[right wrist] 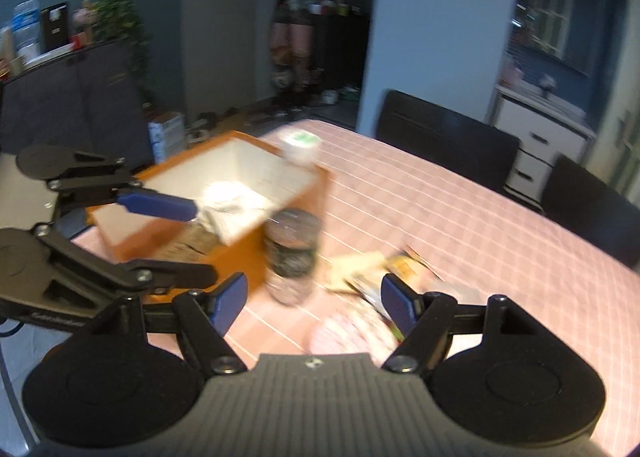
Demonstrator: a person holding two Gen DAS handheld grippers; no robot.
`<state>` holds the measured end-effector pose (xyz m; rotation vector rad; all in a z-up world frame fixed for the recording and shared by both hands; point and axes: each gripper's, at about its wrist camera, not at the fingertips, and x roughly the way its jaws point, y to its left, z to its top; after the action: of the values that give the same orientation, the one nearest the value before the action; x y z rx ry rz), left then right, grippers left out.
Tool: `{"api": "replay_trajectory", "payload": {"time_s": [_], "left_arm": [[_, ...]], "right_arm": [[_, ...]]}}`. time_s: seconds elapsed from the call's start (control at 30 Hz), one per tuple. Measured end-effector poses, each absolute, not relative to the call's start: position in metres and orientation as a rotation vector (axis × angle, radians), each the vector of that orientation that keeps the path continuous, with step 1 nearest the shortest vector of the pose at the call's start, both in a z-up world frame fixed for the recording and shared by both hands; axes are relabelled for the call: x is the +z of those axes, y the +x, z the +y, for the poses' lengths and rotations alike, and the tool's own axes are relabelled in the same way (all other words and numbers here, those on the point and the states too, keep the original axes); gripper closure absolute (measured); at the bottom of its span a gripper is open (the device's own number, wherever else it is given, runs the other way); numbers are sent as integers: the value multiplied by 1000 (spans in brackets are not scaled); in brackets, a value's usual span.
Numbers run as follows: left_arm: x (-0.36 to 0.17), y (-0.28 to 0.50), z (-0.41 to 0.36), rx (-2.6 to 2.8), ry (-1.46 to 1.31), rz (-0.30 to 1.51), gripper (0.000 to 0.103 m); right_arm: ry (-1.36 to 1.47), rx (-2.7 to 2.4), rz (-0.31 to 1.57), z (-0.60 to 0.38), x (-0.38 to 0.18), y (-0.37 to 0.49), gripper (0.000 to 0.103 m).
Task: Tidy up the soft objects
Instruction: 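Move both tools back to the table toward the crocheted items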
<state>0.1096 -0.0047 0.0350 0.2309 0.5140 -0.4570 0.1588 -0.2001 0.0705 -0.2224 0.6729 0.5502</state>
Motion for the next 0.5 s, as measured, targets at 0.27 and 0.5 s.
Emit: {"api": "replay_trajectory", "payload": {"time_s": [0.27, 0.5], "left_arm": [[-5, 153, -54, -523, 181, 594, 26], [-69, 195, -83, -415, 237, 690, 18]], "right_arm": [[-136, 407, 760, -252, 24, 190, 30], [-77, 386, 830, -276, -23, 217, 34]]}}
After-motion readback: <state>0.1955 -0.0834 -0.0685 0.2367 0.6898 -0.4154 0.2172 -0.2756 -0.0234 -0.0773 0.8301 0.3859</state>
